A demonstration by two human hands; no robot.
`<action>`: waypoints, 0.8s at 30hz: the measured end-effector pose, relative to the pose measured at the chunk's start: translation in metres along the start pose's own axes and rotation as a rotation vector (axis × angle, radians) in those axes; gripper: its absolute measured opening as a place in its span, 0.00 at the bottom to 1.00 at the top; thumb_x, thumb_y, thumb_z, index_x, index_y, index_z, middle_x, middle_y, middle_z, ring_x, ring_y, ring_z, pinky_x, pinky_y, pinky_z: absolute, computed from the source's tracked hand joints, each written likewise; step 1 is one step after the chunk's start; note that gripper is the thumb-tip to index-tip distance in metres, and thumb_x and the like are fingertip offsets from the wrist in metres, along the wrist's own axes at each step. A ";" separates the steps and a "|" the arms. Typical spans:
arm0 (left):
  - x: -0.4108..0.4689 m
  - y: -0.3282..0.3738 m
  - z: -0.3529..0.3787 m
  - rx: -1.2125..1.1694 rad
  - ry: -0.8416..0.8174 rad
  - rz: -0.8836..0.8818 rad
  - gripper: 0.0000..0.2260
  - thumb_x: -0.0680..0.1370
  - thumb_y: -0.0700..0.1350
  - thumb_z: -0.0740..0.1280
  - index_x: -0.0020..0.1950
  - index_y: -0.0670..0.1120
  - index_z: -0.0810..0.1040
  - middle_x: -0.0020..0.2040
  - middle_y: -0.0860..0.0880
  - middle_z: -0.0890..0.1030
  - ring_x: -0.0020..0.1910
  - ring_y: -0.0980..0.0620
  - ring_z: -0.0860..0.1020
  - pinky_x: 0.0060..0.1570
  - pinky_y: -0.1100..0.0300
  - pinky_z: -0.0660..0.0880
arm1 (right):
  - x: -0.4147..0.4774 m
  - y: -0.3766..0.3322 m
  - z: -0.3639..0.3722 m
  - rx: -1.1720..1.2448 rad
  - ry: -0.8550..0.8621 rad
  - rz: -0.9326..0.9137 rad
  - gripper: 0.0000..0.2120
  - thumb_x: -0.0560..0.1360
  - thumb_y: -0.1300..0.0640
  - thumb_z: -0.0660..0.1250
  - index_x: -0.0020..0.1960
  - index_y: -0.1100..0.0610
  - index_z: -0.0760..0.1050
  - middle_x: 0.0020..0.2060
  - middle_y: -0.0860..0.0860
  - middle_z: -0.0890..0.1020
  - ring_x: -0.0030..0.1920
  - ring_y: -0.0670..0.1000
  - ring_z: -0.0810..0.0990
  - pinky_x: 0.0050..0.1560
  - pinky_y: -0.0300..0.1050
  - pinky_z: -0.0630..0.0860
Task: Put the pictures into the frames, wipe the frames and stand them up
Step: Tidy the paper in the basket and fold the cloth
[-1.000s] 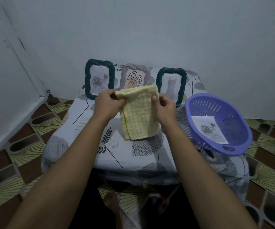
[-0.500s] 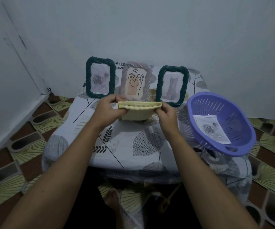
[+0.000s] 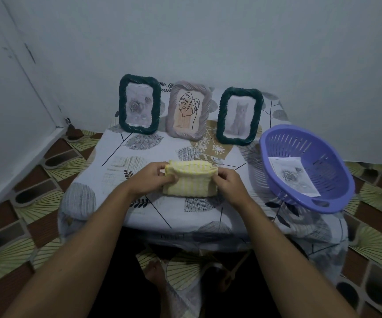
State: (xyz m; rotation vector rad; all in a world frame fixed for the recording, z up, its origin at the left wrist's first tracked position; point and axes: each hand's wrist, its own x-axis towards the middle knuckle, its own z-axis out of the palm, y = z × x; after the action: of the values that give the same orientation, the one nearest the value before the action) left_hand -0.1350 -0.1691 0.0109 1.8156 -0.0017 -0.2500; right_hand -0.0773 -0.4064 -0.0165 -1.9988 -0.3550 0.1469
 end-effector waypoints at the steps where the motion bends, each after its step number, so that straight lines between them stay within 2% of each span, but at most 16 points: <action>1: 0.001 -0.002 0.000 -0.018 0.031 0.004 0.04 0.80 0.39 0.67 0.55 0.41 0.79 0.44 0.46 0.85 0.42 0.54 0.83 0.43 0.62 0.78 | -0.001 0.000 0.000 -0.006 0.006 0.013 0.23 0.69 0.44 0.60 0.44 0.63 0.80 0.38 0.58 0.82 0.39 0.48 0.74 0.39 0.46 0.68; 4: 0.013 -0.014 0.003 0.043 0.168 0.000 0.10 0.81 0.49 0.67 0.55 0.42 0.78 0.45 0.39 0.85 0.45 0.45 0.84 0.49 0.51 0.78 | -0.002 -0.006 0.000 -0.031 0.041 0.050 0.11 0.77 0.49 0.61 0.48 0.52 0.79 0.39 0.48 0.81 0.38 0.41 0.75 0.36 0.35 0.70; 5: 0.018 -0.018 0.005 0.083 0.220 -0.007 0.12 0.81 0.52 0.67 0.53 0.43 0.78 0.45 0.39 0.85 0.46 0.42 0.84 0.50 0.48 0.78 | 0.000 -0.006 0.002 -0.049 0.063 0.057 0.09 0.80 0.50 0.61 0.49 0.51 0.78 0.40 0.47 0.81 0.40 0.42 0.76 0.35 0.35 0.70; 7: 0.029 -0.023 0.011 0.200 0.342 -0.028 0.14 0.81 0.56 0.65 0.50 0.44 0.77 0.42 0.41 0.84 0.44 0.41 0.82 0.45 0.50 0.76 | 0.006 -0.006 0.006 -0.138 0.090 0.073 0.10 0.83 0.50 0.58 0.48 0.52 0.75 0.41 0.47 0.79 0.43 0.49 0.76 0.36 0.41 0.67; 10: 0.039 -0.025 0.022 0.370 0.496 -0.052 0.13 0.83 0.54 0.62 0.48 0.45 0.74 0.39 0.46 0.79 0.41 0.45 0.76 0.37 0.54 0.66 | 0.015 -0.006 0.013 -0.283 0.108 0.120 0.13 0.84 0.48 0.55 0.46 0.53 0.70 0.43 0.51 0.78 0.48 0.56 0.77 0.40 0.46 0.64; 14: 0.052 -0.032 0.027 0.426 0.591 -0.104 0.14 0.82 0.56 0.61 0.53 0.45 0.75 0.46 0.44 0.81 0.46 0.42 0.77 0.41 0.55 0.67 | 0.022 -0.007 0.020 -0.376 0.163 0.211 0.17 0.84 0.47 0.56 0.57 0.57 0.78 0.51 0.56 0.82 0.53 0.59 0.78 0.44 0.46 0.66; 16: 0.055 -0.031 0.031 0.432 0.639 -0.120 0.14 0.82 0.56 0.62 0.50 0.45 0.76 0.44 0.44 0.80 0.45 0.42 0.78 0.39 0.55 0.67 | 0.024 -0.007 0.022 -0.390 0.200 0.241 0.16 0.83 0.47 0.58 0.52 0.57 0.79 0.45 0.55 0.81 0.51 0.59 0.79 0.43 0.45 0.66; 18: 0.054 -0.028 0.034 0.445 0.693 -0.114 0.15 0.80 0.54 0.65 0.42 0.44 0.75 0.38 0.46 0.78 0.41 0.43 0.77 0.36 0.55 0.65 | 0.023 -0.008 0.023 -0.378 0.229 0.249 0.16 0.82 0.48 0.62 0.43 0.58 0.77 0.36 0.50 0.77 0.45 0.56 0.78 0.39 0.45 0.65; 19: 0.054 -0.028 0.034 0.448 0.712 -0.104 0.16 0.80 0.54 0.67 0.39 0.44 0.73 0.35 0.47 0.77 0.39 0.42 0.76 0.35 0.55 0.64 | 0.024 -0.007 0.023 -0.365 0.239 0.246 0.17 0.81 0.48 0.63 0.42 0.60 0.77 0.34 0.50 0.76 0.43 0.55 0.77 0.39 0.45 0.64; 21: 0.054 -0.030 0.032 0.443 0.732 -0.086 0.17 0.78 0.54 0.69 0.36 0.44 0.73 0.34 0.47 0.77 0.39 0.42 0.77 0.35 0.54 0.67 | 0.023 -0.007 0.022 -0.324 0.256 0.237 0.16 0.80 0.48 0.65 0.44 0.61 0.79 0.36 0.50 0.77 0.43 0.54 0.76 0.39 0.44 0.64; 24: 0.051 -0.029 0.030 0.389 0.759 -0.104 0.15 0.76 0.58 0.70 0.45 0.46 0.76 0.41 0.49 0.80 0.43 0.46 0.78 0.42 0.55 0.72 | 0.019 -0.012 0.020 -0.268 0.295 0.236 0.14 0.80 0.46 0.65 0.51 0.57 0.77 0.43 0.49 0.79 0.46 0.51 0.77 0.43 0.43 0.67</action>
State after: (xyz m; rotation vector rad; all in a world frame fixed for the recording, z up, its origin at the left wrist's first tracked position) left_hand -0.0944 -0.1968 -0.0323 2.1988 0.6137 0.4052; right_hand -0.0663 -0.3781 -0.0139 -2.2844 0.0550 -0.0525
